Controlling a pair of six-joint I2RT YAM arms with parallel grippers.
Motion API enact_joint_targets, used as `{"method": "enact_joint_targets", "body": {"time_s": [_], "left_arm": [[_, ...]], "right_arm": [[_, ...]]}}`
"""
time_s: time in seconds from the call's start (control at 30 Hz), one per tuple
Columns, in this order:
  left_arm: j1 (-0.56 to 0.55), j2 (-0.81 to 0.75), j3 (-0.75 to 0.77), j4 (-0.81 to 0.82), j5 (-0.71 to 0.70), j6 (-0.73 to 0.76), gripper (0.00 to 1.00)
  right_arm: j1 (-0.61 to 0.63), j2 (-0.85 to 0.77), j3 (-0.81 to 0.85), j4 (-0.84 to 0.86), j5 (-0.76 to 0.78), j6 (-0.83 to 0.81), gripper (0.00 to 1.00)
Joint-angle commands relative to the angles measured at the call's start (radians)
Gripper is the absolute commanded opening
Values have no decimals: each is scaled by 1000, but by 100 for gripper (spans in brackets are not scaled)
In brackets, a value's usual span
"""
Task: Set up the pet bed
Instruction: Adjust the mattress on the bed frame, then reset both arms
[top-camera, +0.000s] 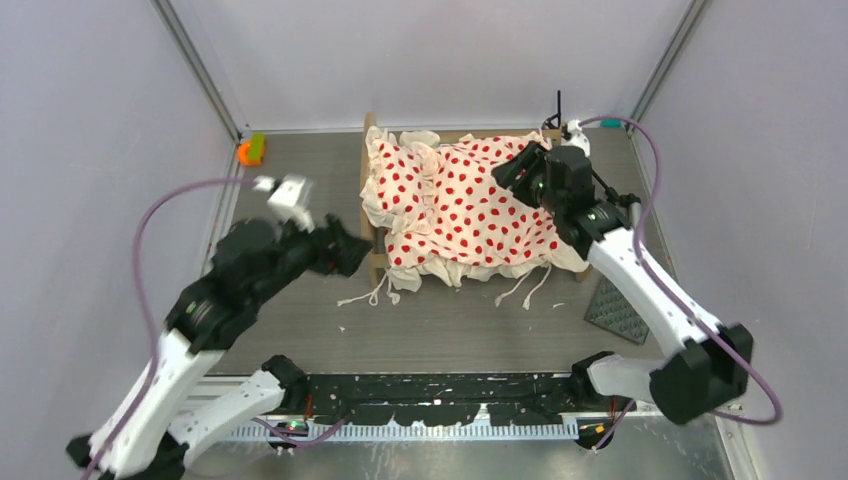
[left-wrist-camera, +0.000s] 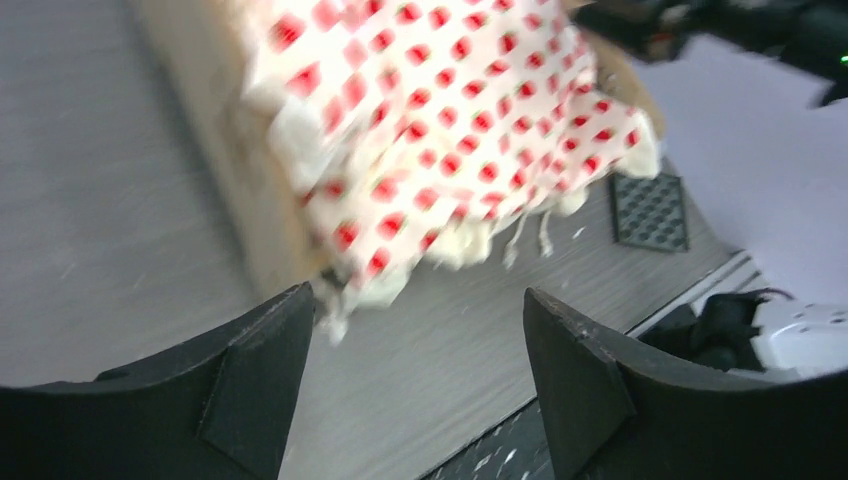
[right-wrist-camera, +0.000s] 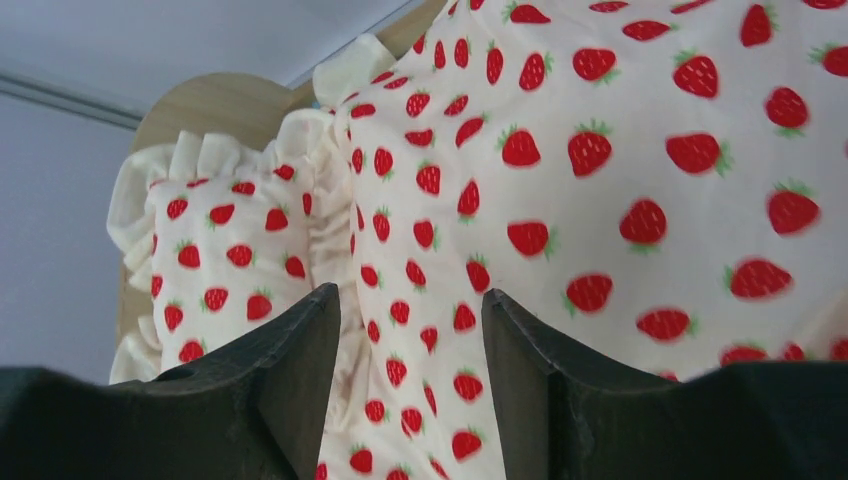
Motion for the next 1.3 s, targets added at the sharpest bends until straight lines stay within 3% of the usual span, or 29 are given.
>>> {"method": "enact_joint_targets", "body": {"time_s": [0.0,0.13,0.4,0.77,0.87,1.0,1.17,1.27], "left_arm": [[-51,345,90,404,183,37,77],[-182,570,133,608,98,120,76],[-215,909,107,790,-12,147,69],[-216,933,-70,858,-47,152,63],[-216,873,-90,851,-45,151,63],[-223,746,-25,759,-55,181,72],[-224,588,133,455,-101,178,82],[-224,467,118,237,-196,99,86]], "right_arm": [[-81,178,82,376,-266,115,59],[-141,357,143,519,-359,170,58],[-222,539,132,626,-363,176,57],[-264,622,79,669,-345,147,57],[-265,550,99,647,-376,136,58],[-265,367,173,481,-358,49,59],[-264,60,194,75,-238,-84,63],[-264,-157,110,-147,-112,-99,64]]}}
